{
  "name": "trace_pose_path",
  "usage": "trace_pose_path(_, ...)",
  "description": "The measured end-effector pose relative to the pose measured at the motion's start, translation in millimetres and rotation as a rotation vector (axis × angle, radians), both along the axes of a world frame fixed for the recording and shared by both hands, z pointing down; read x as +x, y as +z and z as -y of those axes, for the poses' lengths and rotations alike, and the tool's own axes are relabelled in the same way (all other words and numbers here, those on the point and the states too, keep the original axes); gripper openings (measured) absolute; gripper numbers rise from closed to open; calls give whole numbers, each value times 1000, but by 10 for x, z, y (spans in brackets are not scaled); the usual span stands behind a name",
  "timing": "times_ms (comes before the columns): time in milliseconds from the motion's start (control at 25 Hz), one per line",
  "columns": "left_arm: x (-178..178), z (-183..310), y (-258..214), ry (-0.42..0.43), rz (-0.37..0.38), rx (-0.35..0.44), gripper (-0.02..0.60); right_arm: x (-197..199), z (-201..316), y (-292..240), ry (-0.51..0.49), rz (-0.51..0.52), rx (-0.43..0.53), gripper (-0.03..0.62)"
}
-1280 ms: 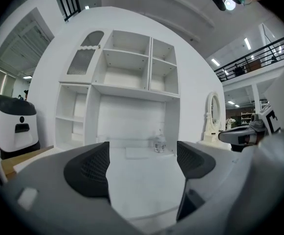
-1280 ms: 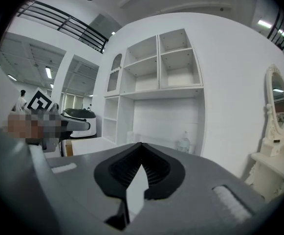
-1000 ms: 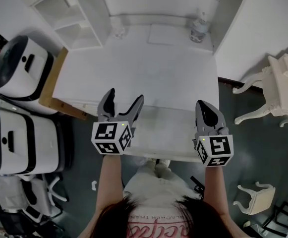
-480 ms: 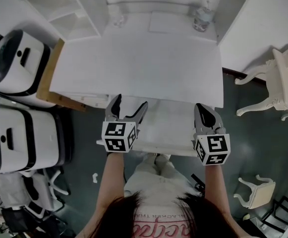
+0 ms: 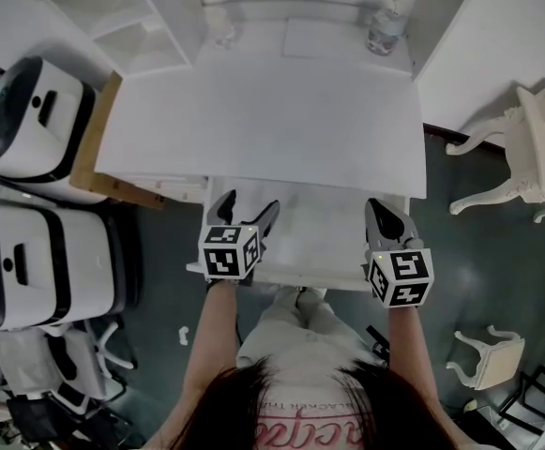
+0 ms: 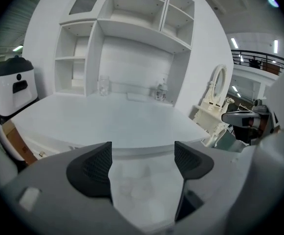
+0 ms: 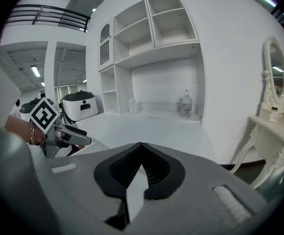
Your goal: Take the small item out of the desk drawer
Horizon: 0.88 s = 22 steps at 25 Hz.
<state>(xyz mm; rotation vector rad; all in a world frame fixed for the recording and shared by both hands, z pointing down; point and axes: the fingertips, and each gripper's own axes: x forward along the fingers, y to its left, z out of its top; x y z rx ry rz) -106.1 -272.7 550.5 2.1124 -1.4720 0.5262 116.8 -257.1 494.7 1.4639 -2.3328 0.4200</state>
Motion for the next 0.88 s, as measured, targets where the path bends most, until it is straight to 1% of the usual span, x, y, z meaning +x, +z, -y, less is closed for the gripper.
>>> trace_pose_path(320, -66, -123, 488, -6, -14, -173, 409, 41, -88, 90, 12, -12, -31, 2)
trace_pose_path(600, -1, -203, 866, 35, 7, -298, 397, 38, -116, 84, 20, -20, -42, 2)
trace_pose_path(720, 70, -258, 1075, 52, -5, -361, 396, 30, -109, 97, 21, -24, -47, 2)
trace_pose_path(880, 133, -283, 1257, 61, -14, -417, 393, -19, -83, 120, 12, -29, -55, 2)
